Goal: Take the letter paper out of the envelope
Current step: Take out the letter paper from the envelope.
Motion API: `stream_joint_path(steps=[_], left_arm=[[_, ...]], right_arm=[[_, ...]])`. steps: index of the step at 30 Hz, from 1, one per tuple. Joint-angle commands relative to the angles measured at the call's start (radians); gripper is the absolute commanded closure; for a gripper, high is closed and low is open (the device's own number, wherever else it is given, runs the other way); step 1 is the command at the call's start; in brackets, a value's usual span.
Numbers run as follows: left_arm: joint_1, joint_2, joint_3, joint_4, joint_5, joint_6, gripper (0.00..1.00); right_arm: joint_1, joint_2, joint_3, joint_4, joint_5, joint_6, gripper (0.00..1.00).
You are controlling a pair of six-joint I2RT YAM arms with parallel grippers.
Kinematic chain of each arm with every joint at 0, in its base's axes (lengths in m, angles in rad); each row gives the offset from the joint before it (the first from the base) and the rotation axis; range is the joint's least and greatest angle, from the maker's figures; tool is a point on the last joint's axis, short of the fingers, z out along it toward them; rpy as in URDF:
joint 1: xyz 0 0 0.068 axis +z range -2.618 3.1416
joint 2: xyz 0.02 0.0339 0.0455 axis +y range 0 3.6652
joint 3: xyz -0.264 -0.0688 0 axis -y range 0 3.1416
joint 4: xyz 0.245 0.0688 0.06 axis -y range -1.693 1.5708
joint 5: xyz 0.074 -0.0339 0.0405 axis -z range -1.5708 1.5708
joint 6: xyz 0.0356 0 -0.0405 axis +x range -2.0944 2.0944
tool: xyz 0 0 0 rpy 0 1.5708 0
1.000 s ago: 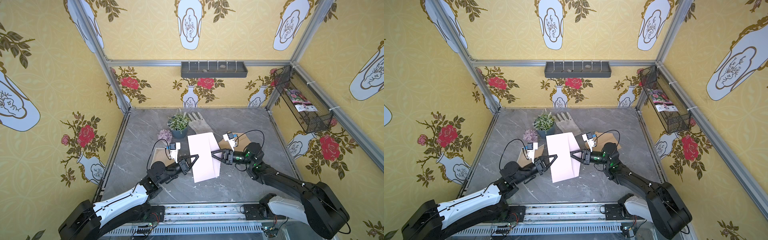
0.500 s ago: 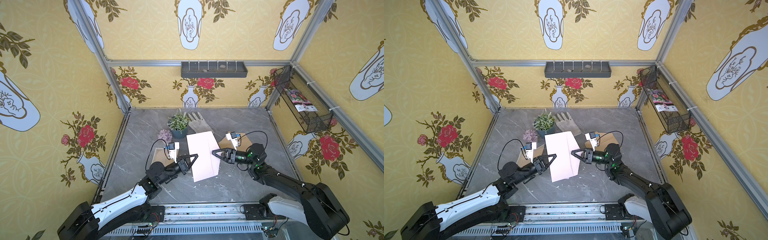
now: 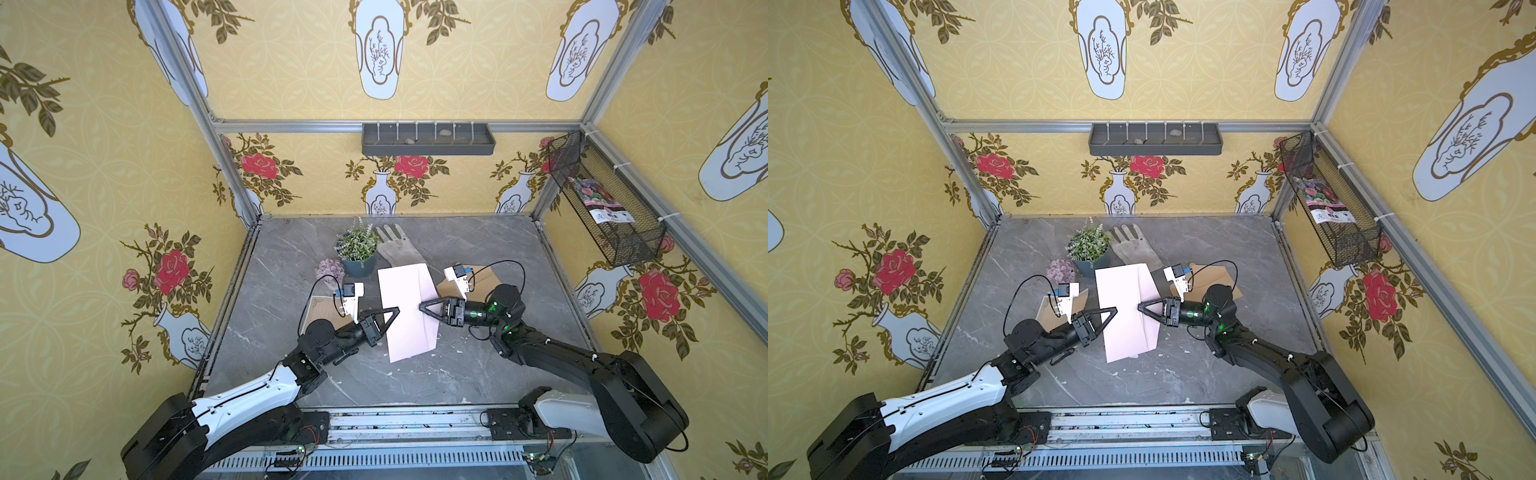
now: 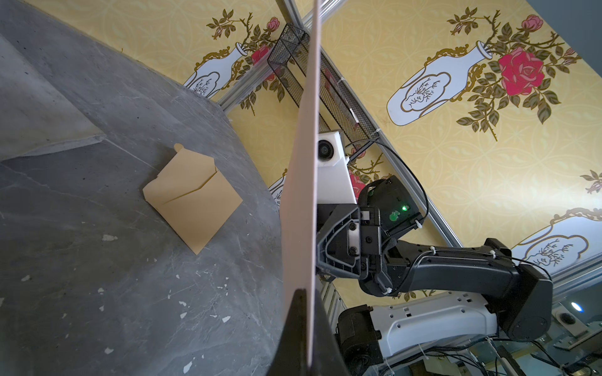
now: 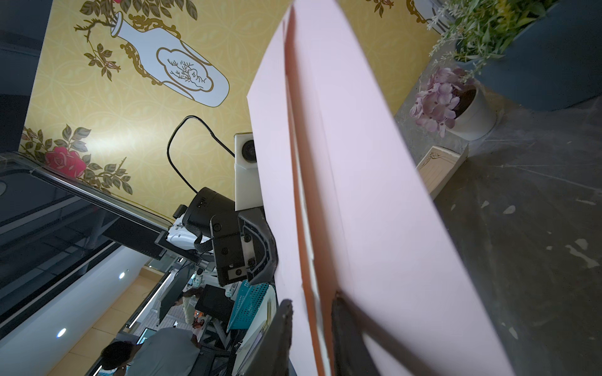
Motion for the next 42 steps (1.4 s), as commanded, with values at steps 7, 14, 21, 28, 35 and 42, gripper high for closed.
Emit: stream_joint_path(steps=[7, 14, 21, 28, 35, 42], left_arm=[[0.0, 0.0, -0.001, 0.065, 0.018, -0.008, 1.0], [0.0, -0.028, -0.008, 0.061, 0.019, -0.006, 1.0], [0.0, -0.037, -0.01, 0.054, 0.021, -0.007, 1.0], [0.0, -0.012, -0.006, 0.069, 0.024, -0.007, 1.0], [0.0, 0.008, 0.0, 0.081, 0.028, -0.007, 1.0], [0.0, 0.011, -0.006, 0.079, 0.024, -0.005, 1.0]], right_arm=[[-0.005, -0.01, -0.006, 0.046, -0.001, -0.018, 0.88], [-0.01, -0.013, -0.018, 0.071, -0.003, -0.004, 0.93], [-0.008, -0.009, -0.014, 0.084, -0.003, 0.009, 0.94], [0.026, 0.004, 0.01, 0.086, -0.003, 0.011, 0.89], [0.055, 0.031, 0.035, 0.084, -0.001, 0.003, 0.84], [0.066, 0.046, 0.034, 0.123, -0.013, 0.017, 0.74]])
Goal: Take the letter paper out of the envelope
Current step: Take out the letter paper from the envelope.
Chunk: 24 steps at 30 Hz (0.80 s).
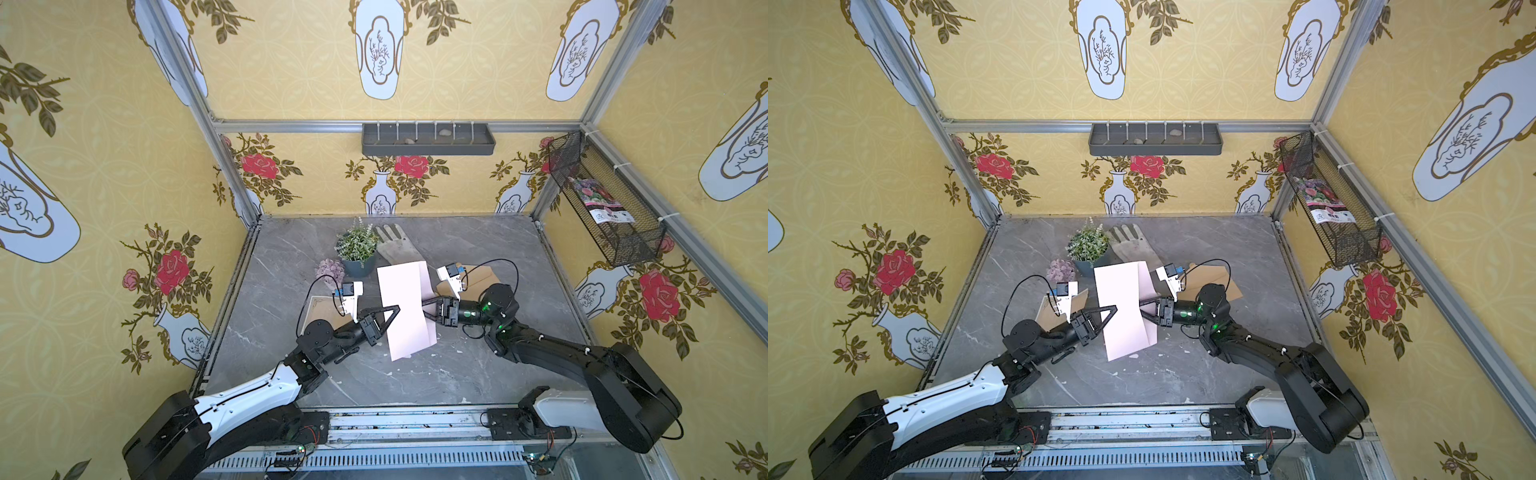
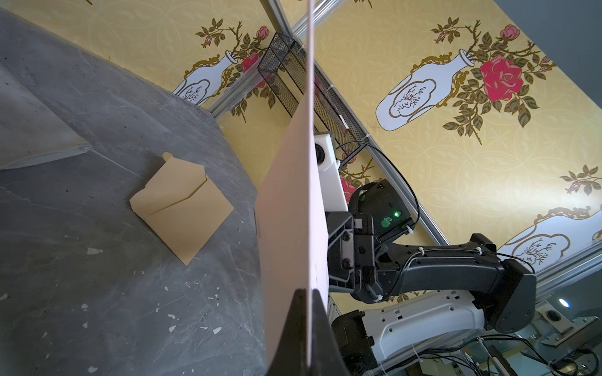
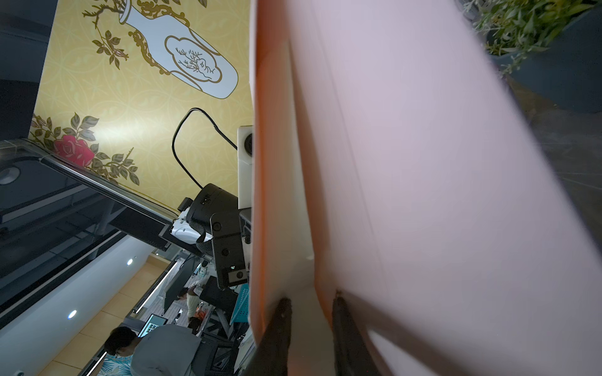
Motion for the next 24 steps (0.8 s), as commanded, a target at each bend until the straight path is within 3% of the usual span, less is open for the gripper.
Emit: stream_joint_path(steps=[1, 14, 24], left_arm=[[-0.001, -0.003, -0.004, 0.024, 0.019, 0.003, 1.0], [0.002, -0.068, -0.011, -0.037, 0.004, 0.017, 1.0], [0.002, -0.016, 0.005, 0.002, 0.022, 0.005, 1.0]], right_arm=[[0.006, -0.007, -0.002, 0.076, -0.028, 0.005, 0.73], [-0.032, -0.118, -0.029, -0.041, -0.025, -0.029, 0.71], [0.009, -0.024, -0.002, 0.044, -0.029, -0.008, 0.72]])
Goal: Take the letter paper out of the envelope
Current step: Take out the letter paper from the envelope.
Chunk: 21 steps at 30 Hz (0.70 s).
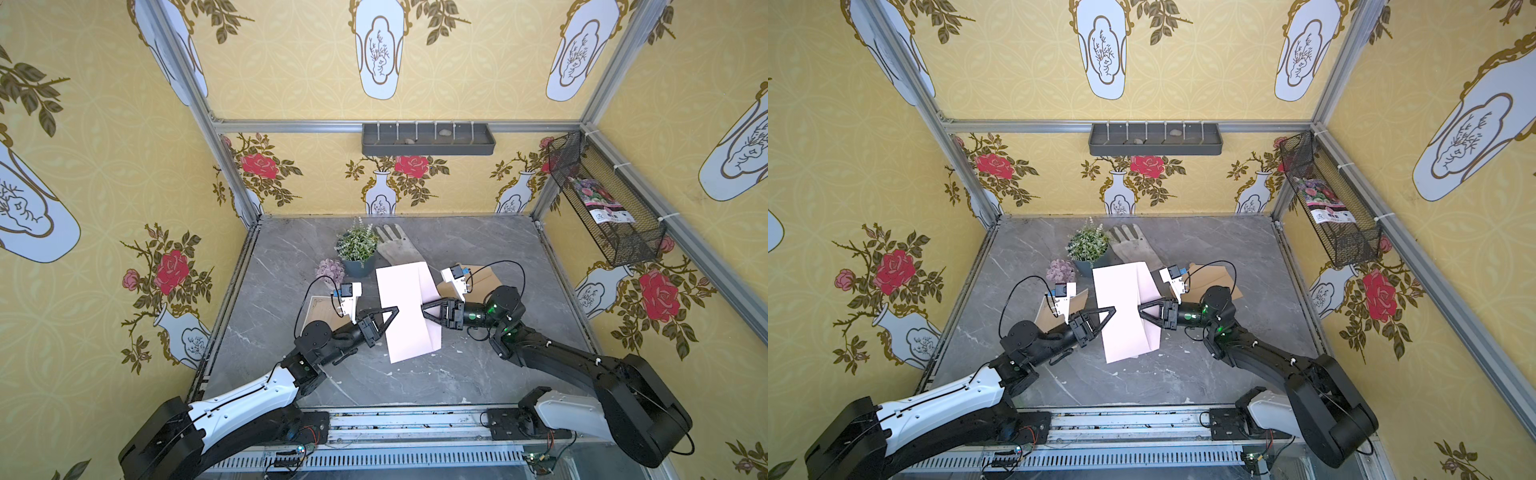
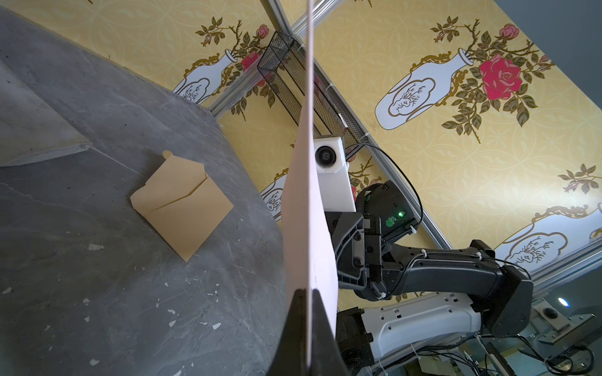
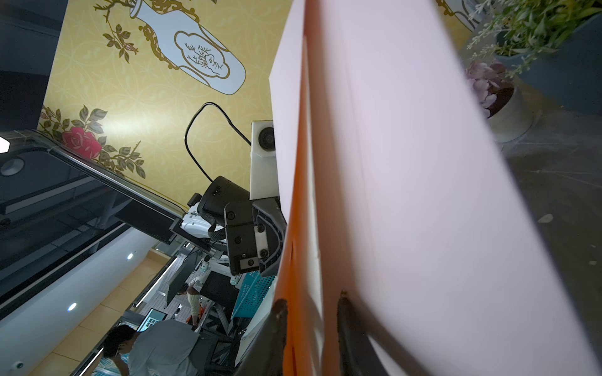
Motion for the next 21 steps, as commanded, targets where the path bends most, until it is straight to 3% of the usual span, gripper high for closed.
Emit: stream_joint_path(steps=[1, 7, 15, 18, 21], left_arm=[[0.001, 0.021, 0.009, 0.046, 0.024, 0.002, 1.0], [0.001, 0.043, 0.014, 0.059, 0.028, -0.001, 1.0], [0.001, 0.085, 0.017, 0.075, 0.025, 0.007, 1.0], [0.001, 0.096, 0.023, 0.084, 0.031, 0.003, 1.0], [0.001, 0.087, 0.02, 0.08, 0.028, 0.004, 0.94]], right_arm=[[0.017, 0.04, 0.019, 0.093, -0.01, 0.008, 0.71], [0.032, 0.11, 0.041, 0.208, -0.032, 0.063, 0.72], [0.057, 0.144, 0.076, 0.212, -0.036, 0.062, 0.72], [0.066, 0.16, 0.084, 0.222, -0.044, 0.064, 0.87], [0.062, 0.156, 0.078, 0.22, -0.046, 0.065, 0.98]])
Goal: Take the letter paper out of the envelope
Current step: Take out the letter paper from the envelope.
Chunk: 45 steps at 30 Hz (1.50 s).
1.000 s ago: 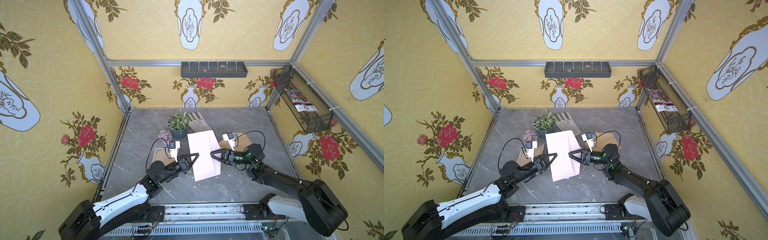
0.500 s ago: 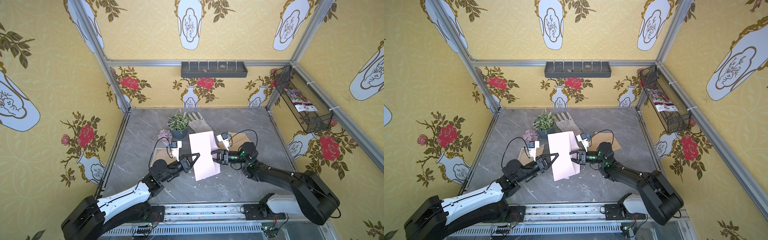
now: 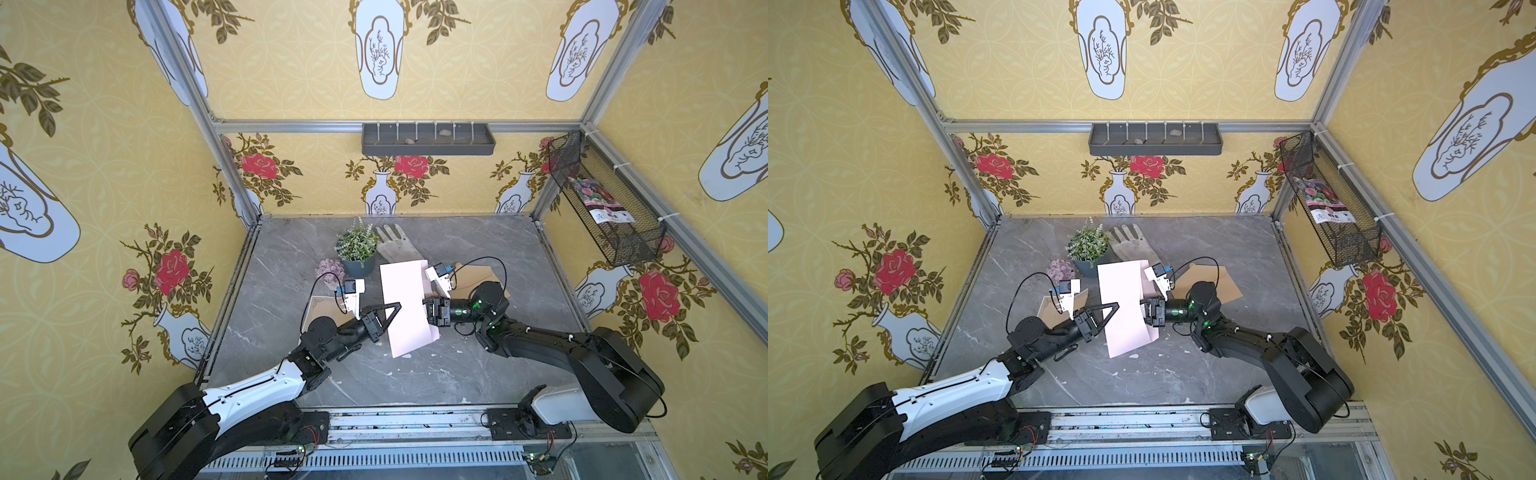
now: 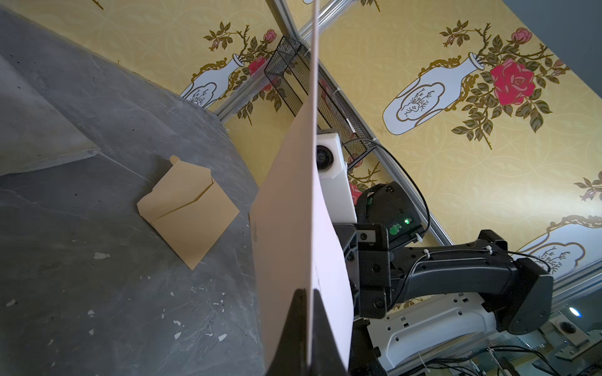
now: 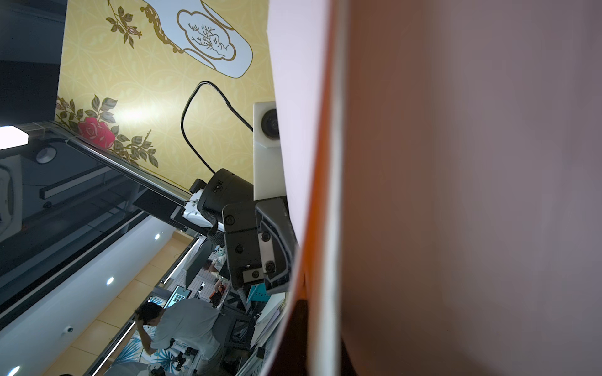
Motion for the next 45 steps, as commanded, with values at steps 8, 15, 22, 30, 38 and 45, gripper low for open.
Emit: stream_joint_path(steps=[8, 15, 22, 30, 38, 45], left_arm=[[0.0, -0.071, -0.011, -0.055, 0.015, 0.023, 0.81], [0.006, -0.111, -0.017, -0.091, 0.01, 0.031, 0.89], [0.008, -0.106, -0.02, -0.084, 0.01, 0.029, 1.0], [0.016, -0.157, -0.042, -0.11, -0.011, 0.027, 1.0], [0.033, -0.236, -0.047, -0.198, -0.012, 0.04, 1.0], [0.038, -0.276, -0.048, -0.403, -0.104, 0.047, 1.0]], right_arm=[[-0.044, -0.035, -0.04, 0.054, 0.0, -0.007, 1.0], [-0.07, -0.079, -0.059, -0.016, 0.008, -0.035, 1.0], [-0.073, -0.109, -0.06, -0.078, 0.014, -0.066, 1.0], [-0.096, -0.148, -0.089, -0.148, -0.002, -0.092, 1.0], [-0.221, -0.207, -0.202, -0.193, -0.038, -0.098, 1.0], [-0.413, -0.481, -0.15, -0.698, 0.014, -0.286, 1.0]])
